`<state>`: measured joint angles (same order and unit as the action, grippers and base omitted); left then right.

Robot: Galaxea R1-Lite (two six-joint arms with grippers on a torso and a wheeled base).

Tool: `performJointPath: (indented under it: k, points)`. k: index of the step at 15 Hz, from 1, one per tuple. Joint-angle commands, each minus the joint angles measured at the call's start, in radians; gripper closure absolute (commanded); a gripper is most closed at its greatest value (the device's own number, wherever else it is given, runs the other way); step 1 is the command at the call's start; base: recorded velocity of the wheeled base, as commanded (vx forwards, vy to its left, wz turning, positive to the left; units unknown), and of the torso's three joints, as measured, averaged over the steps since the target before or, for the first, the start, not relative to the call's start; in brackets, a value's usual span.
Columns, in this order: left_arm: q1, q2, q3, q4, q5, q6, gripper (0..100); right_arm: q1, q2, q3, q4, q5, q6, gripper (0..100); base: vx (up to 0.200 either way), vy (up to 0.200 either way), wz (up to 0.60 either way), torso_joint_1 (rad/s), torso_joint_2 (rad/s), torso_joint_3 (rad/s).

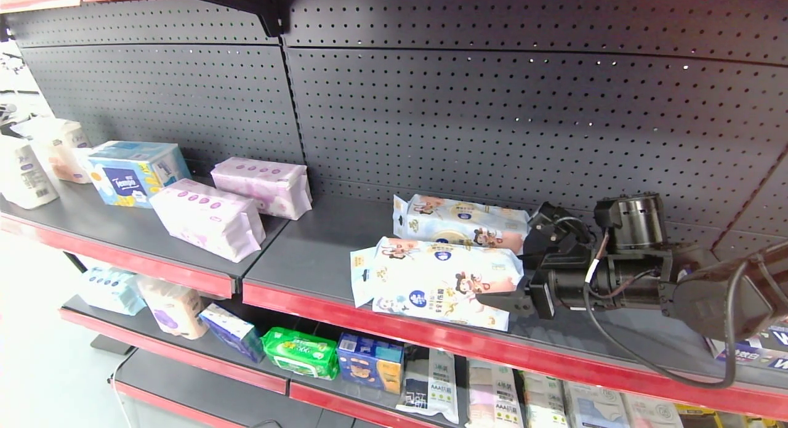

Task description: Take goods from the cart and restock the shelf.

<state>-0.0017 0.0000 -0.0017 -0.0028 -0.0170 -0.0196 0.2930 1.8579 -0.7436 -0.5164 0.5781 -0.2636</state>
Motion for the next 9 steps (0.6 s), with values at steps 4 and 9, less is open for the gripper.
performJointPath:
  k: [4,9]
  points:
    - [0.0,0.0,0.0,0.0,0.0,0.0,0,0.006,0.012,-0.008,-0.002,0.0,-0.002,0,0.0,0.0,0.0,0.0,0.0,0.0]
    - [0.0,0.0,0.0,0.0,0.0,0.0,0,0.015,0.012,-0.006,-0.022,0.0,0.0,0,0.0,0.0,0.0,0.0,0.0,0.0]
